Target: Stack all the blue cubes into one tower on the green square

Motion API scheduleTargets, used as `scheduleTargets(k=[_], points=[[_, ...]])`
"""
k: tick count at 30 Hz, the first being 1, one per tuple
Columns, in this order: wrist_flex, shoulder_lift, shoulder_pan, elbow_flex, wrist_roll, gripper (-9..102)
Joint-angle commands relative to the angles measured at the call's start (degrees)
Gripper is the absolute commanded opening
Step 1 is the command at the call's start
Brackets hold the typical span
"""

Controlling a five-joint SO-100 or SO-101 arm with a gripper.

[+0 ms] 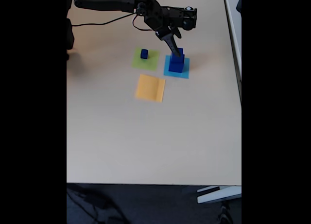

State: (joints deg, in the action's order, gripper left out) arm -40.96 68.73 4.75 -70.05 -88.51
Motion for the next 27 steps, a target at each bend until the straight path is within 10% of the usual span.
scheduleTargets(k=[1, 27], points=[[3.3, 1.6, 0.2, -1.2, 0.0, 43], [9.1, 0.6, 2.1, -9.4, 2.0, 40]])
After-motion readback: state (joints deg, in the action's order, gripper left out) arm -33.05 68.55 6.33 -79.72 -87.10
